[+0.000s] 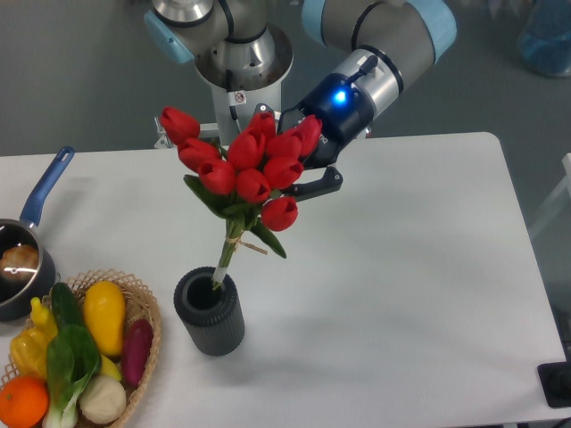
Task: Pick up the flowers from the vase
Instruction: 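Raise the tulip bouquet clear of the vase and carry it upward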
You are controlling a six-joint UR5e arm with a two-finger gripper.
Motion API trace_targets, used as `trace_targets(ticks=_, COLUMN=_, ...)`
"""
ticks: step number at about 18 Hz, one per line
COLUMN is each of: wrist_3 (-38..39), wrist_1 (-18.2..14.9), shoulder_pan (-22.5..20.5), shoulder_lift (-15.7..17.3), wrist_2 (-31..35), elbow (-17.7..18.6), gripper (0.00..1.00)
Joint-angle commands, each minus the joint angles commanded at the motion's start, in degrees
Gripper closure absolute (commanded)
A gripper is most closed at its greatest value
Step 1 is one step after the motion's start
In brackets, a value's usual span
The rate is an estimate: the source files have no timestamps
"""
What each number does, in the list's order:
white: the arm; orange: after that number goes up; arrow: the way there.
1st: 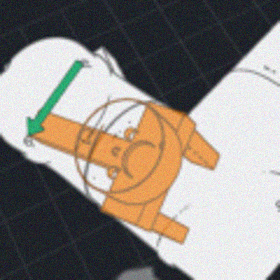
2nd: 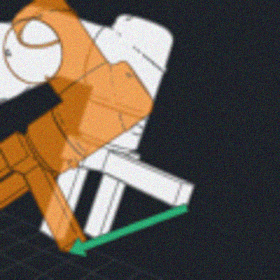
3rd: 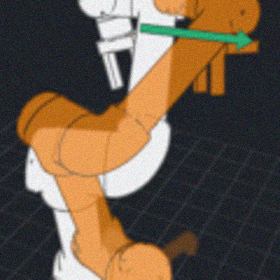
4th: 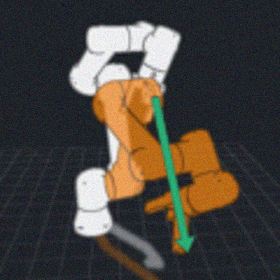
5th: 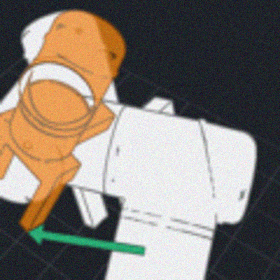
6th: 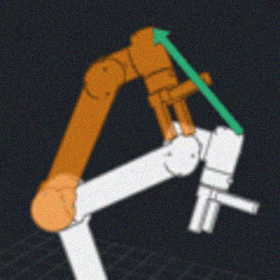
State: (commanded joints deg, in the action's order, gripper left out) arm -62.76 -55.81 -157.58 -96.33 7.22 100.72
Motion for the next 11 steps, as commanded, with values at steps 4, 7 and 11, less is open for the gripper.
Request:
trace_targets(ticks=4, wrist_3=0.36, wrist_1=0.09, shoulder_pan=-1.32, shoulder_lift=0.0, wrist_2=-0.71, elbow=-0.18, gripper=0.67)
trace_targets(ticks=7, wrist_3=0.36, wrist_1=0.09, shoulder_pan=-2.38, shoulder_lift=-0.09, wrist_2=-0.71, elbow=-0.88, gripper=0.67)
trace_targets(ticks=11, wrist_3=-0.26, wrist_1=0.17, shoulder_pan=-3.16, shoulder_lift=-0.26, wrist_2=-0.27, elbow=-1.06, gripper=0.67)
